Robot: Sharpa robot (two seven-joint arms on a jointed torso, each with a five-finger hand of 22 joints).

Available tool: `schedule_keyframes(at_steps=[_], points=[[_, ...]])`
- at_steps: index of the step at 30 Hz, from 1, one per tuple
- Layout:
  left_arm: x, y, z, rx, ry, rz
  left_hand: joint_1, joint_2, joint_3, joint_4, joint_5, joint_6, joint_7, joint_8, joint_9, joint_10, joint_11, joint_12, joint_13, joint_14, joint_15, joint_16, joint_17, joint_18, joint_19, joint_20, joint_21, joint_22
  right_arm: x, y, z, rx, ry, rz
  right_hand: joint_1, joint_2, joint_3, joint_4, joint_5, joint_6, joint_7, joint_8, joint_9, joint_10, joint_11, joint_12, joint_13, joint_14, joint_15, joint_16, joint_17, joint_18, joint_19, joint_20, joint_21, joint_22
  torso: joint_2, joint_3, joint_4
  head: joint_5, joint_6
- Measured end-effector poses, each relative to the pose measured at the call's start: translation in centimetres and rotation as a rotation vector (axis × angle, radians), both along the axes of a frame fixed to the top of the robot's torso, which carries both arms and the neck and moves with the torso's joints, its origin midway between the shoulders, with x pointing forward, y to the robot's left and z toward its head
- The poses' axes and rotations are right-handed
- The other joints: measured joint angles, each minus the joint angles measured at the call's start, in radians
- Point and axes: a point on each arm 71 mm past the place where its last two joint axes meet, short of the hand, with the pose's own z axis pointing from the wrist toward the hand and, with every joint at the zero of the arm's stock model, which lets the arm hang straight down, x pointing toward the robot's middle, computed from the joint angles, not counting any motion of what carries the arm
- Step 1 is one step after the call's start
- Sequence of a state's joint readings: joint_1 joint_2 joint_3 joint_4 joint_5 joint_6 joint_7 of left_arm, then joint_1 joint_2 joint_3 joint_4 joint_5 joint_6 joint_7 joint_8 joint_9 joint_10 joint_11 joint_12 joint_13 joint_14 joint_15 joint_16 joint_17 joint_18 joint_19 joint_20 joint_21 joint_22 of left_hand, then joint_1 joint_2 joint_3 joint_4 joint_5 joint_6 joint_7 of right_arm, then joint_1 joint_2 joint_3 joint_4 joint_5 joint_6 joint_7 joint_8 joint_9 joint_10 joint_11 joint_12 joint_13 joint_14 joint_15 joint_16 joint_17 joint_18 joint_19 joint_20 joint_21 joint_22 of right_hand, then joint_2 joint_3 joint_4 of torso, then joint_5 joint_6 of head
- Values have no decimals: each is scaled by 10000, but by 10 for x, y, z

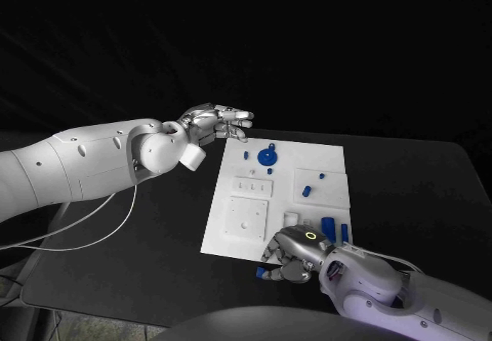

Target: Assemble the parts on the task board

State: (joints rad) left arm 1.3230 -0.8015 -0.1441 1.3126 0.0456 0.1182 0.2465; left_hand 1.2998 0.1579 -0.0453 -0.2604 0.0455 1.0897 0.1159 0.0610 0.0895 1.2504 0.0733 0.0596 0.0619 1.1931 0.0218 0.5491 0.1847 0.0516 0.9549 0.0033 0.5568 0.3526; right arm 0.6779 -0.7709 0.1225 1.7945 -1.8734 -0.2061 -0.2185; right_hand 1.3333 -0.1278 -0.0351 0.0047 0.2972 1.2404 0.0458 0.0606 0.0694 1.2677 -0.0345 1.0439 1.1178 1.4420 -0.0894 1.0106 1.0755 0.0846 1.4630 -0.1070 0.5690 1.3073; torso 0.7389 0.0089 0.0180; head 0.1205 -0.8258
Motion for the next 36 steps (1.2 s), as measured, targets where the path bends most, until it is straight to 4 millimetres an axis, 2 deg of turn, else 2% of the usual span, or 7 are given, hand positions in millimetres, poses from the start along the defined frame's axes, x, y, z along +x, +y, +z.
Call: schedule_keyframes(at_steps=[7, 22, 36], points=[[0, 0, 0, 17, 17, -11, 0, 0, -9, 9, 0, 0, 0, 0, 0, -26, 26, 0, 0, 0, 0, 0, -11, 1, 51, 20, 0, -23, -2, 1, -2, -70, 26, -32, -41, -40, -14, 123, 1, 1, -1, 0, -1, 48, 22, 0, -1, 0, 1, 0, 35, 0, 0, 0, 37, 0, -1, 0, -5, -1, 3], [0, 0, -1, 47, 45, -20, 29, -28, -36, 36, 0, 0, 0, 0, -3, -36, 36, 0, 0, 0, 0, 0, -11, 1, 50, 19, -52, -45, -6, 4, -6, -176, -5, -46, -21, -98, -43, 151, 2, 0, 0, 0, -1, 48, 22, -1, -2, -1, 1, 0, 39, 0, 0, 1, 78, 0, -9, -8, -3, 7, -15], [-1, 0, -1, 80, 79, -22, 40, -39, -37, 37, 0, 0, 0, 0, -8, -36, 36, 0, 0, 0, 0, 0, -22, 1, 49, 20, -73, -76, -12, 10, -14, -372, -72, 21, 11, -196, -112, 218, -36, -1, 0, 0, -3, 48, 23, -34, -39, 33, 35, -1, 49, 0, 0, 1, 78, 0, -8, 5, -2, 46, -52]])
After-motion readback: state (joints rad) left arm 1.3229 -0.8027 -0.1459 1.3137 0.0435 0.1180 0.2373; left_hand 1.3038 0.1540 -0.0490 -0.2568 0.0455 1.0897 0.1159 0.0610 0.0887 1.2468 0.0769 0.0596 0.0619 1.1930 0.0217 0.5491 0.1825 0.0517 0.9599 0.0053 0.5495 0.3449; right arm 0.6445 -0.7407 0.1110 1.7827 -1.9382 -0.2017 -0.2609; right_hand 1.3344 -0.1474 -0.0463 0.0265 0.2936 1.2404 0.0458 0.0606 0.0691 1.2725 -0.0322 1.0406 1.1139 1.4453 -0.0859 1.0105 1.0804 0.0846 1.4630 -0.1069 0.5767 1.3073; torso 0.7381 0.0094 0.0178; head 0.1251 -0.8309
